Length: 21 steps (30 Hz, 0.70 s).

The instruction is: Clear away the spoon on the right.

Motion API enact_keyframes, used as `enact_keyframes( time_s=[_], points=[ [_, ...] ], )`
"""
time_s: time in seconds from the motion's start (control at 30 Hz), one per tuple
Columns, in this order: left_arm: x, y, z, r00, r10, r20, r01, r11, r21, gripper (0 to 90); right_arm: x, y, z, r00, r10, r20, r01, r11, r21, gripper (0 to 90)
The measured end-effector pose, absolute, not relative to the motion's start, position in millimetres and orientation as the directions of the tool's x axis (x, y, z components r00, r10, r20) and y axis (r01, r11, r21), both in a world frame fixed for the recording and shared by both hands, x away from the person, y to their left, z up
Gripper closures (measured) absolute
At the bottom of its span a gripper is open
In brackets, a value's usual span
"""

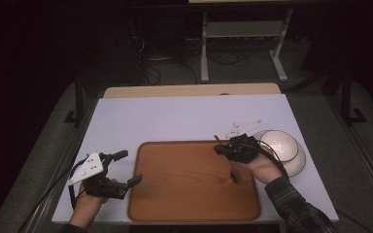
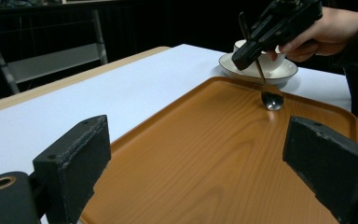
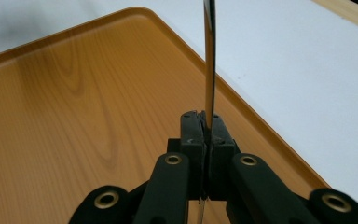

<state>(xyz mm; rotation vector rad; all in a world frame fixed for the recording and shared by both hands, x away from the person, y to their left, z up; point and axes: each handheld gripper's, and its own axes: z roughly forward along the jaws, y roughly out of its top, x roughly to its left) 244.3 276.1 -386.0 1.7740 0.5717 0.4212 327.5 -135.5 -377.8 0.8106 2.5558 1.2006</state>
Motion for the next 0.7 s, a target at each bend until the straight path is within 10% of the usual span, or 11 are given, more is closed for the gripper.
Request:
enact_keyframes(
  time_s=[0.7],
  points=[
    [244,277,-386,0.816,0.578,-0.011,0.163,-0.211,0.964,7.2,345,-89,-419,-0.865,0.500,0.036,0.401,0.648,0.648,84.6]
  ],
)
